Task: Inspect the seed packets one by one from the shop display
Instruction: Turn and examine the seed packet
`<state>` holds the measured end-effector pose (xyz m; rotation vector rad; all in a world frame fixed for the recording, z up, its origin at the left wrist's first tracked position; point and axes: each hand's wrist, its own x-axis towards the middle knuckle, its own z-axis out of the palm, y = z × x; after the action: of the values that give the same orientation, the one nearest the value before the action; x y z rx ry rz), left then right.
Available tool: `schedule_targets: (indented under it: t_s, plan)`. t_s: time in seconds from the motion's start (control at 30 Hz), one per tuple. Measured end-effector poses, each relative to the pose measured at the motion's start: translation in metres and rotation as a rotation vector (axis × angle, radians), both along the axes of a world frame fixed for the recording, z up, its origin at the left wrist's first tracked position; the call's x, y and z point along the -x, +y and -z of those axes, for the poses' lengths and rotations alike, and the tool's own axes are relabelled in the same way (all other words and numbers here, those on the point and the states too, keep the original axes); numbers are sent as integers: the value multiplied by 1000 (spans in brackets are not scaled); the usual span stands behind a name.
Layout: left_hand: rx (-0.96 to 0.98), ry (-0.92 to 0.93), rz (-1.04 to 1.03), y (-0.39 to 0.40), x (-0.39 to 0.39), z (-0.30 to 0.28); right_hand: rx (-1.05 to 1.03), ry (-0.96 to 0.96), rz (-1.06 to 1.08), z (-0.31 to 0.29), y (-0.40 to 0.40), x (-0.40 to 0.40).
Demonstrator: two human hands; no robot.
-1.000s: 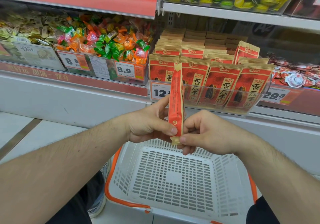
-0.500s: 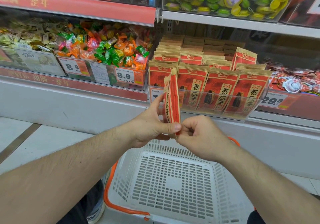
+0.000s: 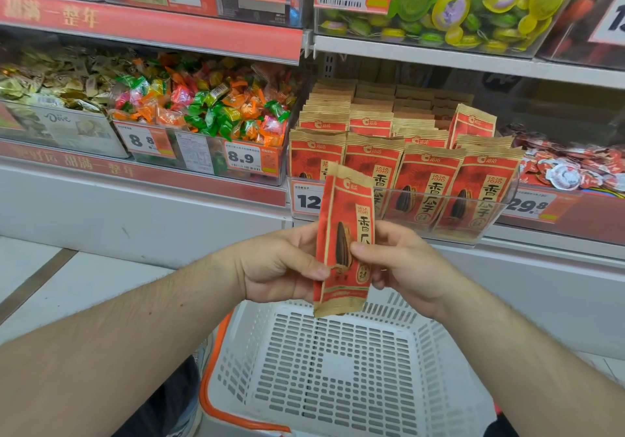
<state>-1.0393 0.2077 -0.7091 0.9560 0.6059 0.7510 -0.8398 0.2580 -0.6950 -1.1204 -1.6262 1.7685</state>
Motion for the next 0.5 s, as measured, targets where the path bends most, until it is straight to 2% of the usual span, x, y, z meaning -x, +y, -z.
schedule_targets:
  t_s: [0.13, 0.2, 0.5]
  plan:
    - [33, 134, -299, 4, -7, 0, -110, -7, 109, 4, 0, 5]
    - [14, 182, -384, 7, -8, 4, -138, -30, 130, 5, -1, 7]
    - [-41, 347, -426, 9, -14, -8, -48, 44, 123, 0, 8, 0]
